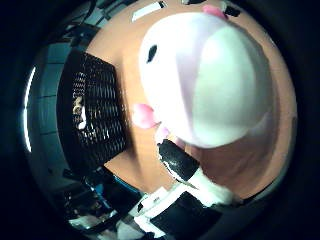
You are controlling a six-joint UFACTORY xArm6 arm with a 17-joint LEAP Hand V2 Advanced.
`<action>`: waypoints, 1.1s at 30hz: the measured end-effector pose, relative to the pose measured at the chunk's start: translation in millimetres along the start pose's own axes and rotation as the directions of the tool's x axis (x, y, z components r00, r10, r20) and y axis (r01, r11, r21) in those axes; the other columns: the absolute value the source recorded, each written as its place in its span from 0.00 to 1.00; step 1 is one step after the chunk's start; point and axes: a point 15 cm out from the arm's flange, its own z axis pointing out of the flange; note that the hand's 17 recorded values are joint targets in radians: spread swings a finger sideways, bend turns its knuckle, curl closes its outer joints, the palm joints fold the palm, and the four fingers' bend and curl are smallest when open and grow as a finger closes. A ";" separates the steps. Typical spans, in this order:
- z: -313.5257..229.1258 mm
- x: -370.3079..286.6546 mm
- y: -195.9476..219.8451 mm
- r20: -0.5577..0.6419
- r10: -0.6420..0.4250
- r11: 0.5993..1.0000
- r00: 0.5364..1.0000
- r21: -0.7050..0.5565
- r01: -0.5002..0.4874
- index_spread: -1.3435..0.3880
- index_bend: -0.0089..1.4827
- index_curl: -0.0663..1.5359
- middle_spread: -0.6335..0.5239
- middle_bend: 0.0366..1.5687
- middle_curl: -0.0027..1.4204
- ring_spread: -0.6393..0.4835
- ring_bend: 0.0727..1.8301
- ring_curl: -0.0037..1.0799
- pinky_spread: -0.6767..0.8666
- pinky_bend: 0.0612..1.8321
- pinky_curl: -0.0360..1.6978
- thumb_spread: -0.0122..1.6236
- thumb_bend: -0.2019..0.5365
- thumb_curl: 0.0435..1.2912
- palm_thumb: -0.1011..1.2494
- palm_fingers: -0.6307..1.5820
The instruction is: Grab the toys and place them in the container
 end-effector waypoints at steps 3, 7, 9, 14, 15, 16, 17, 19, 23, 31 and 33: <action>9.9 -1.0 1.8 0.006 -0.003 1.000 1.000 -0.019 0.003 0.60 0.11 0.22 0.56 0.11 0.24 0.72 0.15 0.23 0.70 0.17 0.19 0.69 0.25 0.19 0.47 0.40; 16.5 -2.0 2.8 0.008 -0.008 0.999 1.000 -0.032 0.008 0.61 0.11 0.21 0.50 0.15 0.25 0.58 0.24 0.25 0.67 0.17 0.18 0.68 0.25 0.19 0.49 0.50; 17.5 -1.9 3.2 0.007 -0.013 0.999 1.000 -0.036 0.013 0.59 0.12 0.21 0.42 0.24 0.28 0.46 0.32 0.28 0.58 0.17 0.17 0.68 0.25 0.20 0.51 0.61; 12.9 -0.9 2.3 0.000 -0.018 0.999 1.000 -0.029 0.018 0.53 0.22 0.28 0.30 0.41 0.38 0.32 0.47 0.41 0.25 0.37 0.23 0.67 0.25 0.21 0.57 0.85; 12.0 -1.1 2.2 -0.002 -0.020 0.999 1.000 -0.029 0.020 0.52 0.30 0.31 0.31 0.47 0.41 0.32 0.50 0.43 0.22 0.41 0.25 0.67 0.27 0.21 0.59 0.89; 10.0 -0.9 1.6 -0.006 -0.022 0.999 1.000 -0.026 0.022 0.52 0.34 0.34 0.31 0.50 0.43 0.32 0.53 0.45 0.21 0.44 0.27 0.67 0.27 0.22 0.61 0.89; 7.7 -0.6 1.0 -0.009 -0.024 0.999 1.000 -0.021 0.023 0.53 0.40 0.37 0.31 0.54 0.45 0.32 0.55 0.47 0.21 0.48 0.29 0.67 0.26 0.22 0.63 0.88; -2.2 1.4 -1.1 -0.019 -0.023 1.000 1.000 -0.001 0.023 0.54 0.50 0.42 0.33 0.61 0.49 0.33 0.61 0.51 0.21 0.54 0.32 0.67 0.28 0.24 0.68 0.87; -24.7 4.7 -5.8 -0.036 -0.027 0.998 0.999 0.049 0.028 0.57 0.61 0.50 0.36 0.72 0.54 0.35 0.69 0.58 0.24 0.63 0.38 0.67 0.29 0.30 0.79 0.82; -89.0 6.3 7.5 -0.071 -0.029 0.992 0.997 0.121 0.038 0.60 0.68 0.57 0.38 0.77 0.60 0.36 0.74 0.64 0.28 0.69 0.45 0.63 0.25 0.41 0.82 0.77; -103.0 4.5 18.2 -0.065 -0.030 0.994 0.997 0.102 0.037 0.60 0.69 0.58 0.38 0.77 0.61 0.36 0.74 0.65 0.29 0.69 0.46 0.61 0.25 0.43 0.82 0.76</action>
